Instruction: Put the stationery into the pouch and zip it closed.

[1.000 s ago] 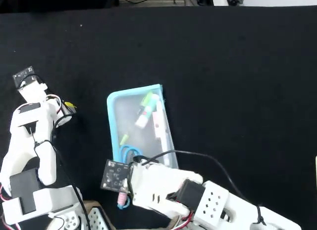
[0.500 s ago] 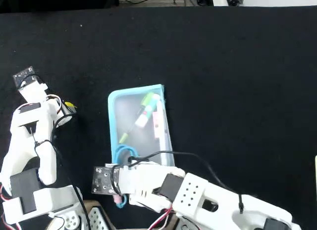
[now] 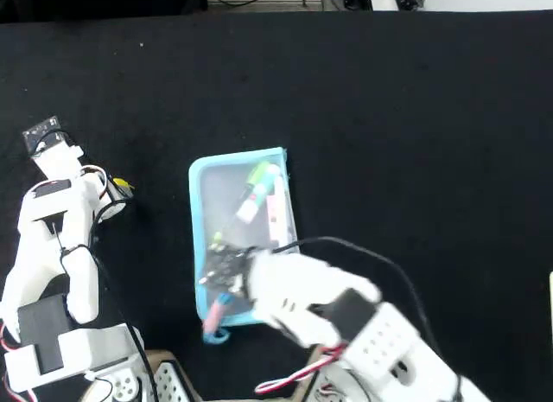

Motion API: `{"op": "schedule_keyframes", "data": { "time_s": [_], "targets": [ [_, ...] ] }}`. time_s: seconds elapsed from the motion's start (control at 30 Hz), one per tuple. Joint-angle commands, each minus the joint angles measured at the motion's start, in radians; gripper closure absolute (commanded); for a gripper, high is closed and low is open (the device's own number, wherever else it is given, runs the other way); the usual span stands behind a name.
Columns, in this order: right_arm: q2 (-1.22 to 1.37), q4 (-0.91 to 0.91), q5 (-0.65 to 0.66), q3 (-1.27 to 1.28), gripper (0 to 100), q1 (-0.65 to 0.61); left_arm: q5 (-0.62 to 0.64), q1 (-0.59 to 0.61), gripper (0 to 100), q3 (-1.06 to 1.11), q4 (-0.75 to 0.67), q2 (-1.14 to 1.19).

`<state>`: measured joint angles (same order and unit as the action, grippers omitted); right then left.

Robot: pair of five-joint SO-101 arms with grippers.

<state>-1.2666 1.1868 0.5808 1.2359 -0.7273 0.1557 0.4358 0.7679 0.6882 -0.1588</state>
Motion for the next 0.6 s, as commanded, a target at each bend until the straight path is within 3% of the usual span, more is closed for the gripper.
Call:
{"op": "schedule_keyframes", "data": {
  "time_s": [0.0, 0.13, 0.23, 0.4, 0.57],
  "targets": [
    [-0.163, 0.227, 0.120, -0.128, 98.8, 0.183, 0.006, 0.010, 73, -0.004, -0.012, -0.011],
    [-0.239, 0.222, 0.325, -0.076, 98.8, 0.514, 0.006, 0.010, 73, -0.004, -0.012, -0.011],
    [-0.222, 0.115, 0.463, 0.024, 98.8, 0.735, 0.006, 0.010, 73, -0.004, -0.012, -0.009],
    [-0.180, -0.064, 0.557, 0.124, 98.8, 0.997, 0.006, 0.010, 73, -0.004, -0.012, -0.009],
    [-0.114, -0.172, 0.563, 0.108, 98.8, 1.155, 0.006, 0.008, 73, -0.004, -0.015, -0.009]
  ]
}}
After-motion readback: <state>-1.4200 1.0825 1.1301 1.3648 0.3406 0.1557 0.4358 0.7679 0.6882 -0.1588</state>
